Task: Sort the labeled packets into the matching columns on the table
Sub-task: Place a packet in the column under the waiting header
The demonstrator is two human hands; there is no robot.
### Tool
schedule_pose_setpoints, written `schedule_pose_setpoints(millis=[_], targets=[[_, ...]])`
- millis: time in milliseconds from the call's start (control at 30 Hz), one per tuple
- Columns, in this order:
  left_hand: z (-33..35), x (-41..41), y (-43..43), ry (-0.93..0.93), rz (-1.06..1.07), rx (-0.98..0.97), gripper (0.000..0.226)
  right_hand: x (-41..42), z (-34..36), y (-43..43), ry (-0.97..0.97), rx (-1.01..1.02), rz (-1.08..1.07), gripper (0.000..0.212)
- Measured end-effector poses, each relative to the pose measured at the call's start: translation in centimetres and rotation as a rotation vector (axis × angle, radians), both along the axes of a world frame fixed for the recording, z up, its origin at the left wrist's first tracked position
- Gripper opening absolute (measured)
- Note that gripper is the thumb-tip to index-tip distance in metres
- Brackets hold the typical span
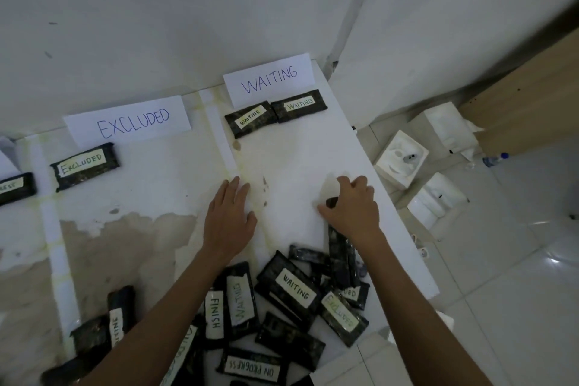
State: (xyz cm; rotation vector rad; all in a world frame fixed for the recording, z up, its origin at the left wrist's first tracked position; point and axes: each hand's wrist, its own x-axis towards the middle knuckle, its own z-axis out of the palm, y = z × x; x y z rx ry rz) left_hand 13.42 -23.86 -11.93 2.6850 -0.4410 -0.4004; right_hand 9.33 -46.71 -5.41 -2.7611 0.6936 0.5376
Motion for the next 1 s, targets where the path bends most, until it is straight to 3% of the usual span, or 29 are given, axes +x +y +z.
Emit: schedule_pose_setpoints(millis=[133,367,467,567,667,900,1000], targets=[[-0.8,-0.7,0.3,-0.037,-0.056,0.062,0.061,-3.2,-1.1,2.0,0.124,0.01,-0.127,0.088],[-0.9,-0.7,0.7,-0.025,-0.078,0.063,0.061,-4.1,-0.8,2.2,-0.073,0.217,-0.229,0.084],[0.0,-0.8,0.2,0.003,-0.044,-0.041,0.051,-3.5,1.2,1.5,-0.238,0.56,-0.379,0.072],[1.9,-2.3,-0.9,0.049,-0.068,-0.253,0.04,-3.0,3.0,1.3,-0.33,1.135,-0.674,0.042],[4.3,-4.6,-2.4,0.214,-0.061,-0.472,0.027,-3.1,3.6,1.8,-0.392,1.563,-0.809,0.034],[7.9,-7.4,-3.6,0.661,0.216,-0.792,0.025,-3.4,3.1,3.4,-0.439,1.718,-0.865,0.038],[7.9,-7.5,-3.1,0.716,0.26,-0.794,0.021,-2.8,3.5,4.0,-0.364,1.581,-0.821,0.027]])
